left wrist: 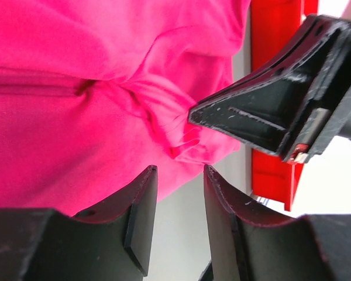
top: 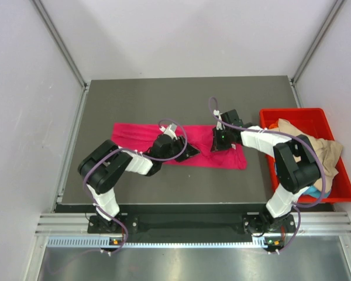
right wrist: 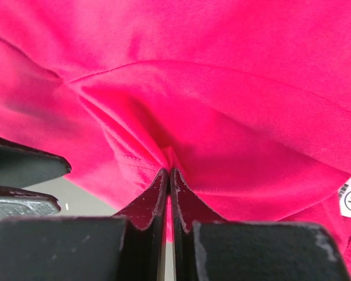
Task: Fold and stack the t-shirts
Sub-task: Fold the tshirt
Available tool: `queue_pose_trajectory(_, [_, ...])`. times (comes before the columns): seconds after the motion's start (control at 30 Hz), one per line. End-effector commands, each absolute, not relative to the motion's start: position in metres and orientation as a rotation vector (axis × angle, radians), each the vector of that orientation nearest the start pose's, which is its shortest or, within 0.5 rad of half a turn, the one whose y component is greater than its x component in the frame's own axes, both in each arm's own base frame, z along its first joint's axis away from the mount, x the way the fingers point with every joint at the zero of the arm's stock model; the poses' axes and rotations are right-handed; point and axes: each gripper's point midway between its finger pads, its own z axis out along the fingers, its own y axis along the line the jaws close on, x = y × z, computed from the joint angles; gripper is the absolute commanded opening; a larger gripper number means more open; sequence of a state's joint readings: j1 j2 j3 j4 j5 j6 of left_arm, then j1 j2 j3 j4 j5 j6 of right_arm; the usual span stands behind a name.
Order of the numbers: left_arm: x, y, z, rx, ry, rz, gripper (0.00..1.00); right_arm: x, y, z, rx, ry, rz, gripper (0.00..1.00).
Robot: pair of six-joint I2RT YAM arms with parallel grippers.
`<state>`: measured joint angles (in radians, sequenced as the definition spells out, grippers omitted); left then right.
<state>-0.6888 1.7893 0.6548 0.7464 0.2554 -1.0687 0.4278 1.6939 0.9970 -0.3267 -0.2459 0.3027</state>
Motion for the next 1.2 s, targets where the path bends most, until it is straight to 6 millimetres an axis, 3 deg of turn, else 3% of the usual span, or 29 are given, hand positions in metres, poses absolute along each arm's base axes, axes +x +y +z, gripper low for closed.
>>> queue_pose_trajectory(0.0, [0.297, -0.354, 0.076, -0.167, 2.185, -1.36, 0.42, 0.328, 0.2, 0.037, -0.211, 2.616, 0.541, 0.0])
queue_pose_trajectory(0.57, [0.311, -0.378, 0.067, -0.139, 2.207, -1.358, 0.4, 0.328, 0.189, 0.026, -0.149, 2.647, 0.553, 0.0])
queue_pose_trajectory(1.17, [0.314, -0.386, 0.04, -0.186, 2.332, -1.228, 0.35, 0.329, 0.188, 0.035, -0.147, 2.623, 0.579, 0.0])
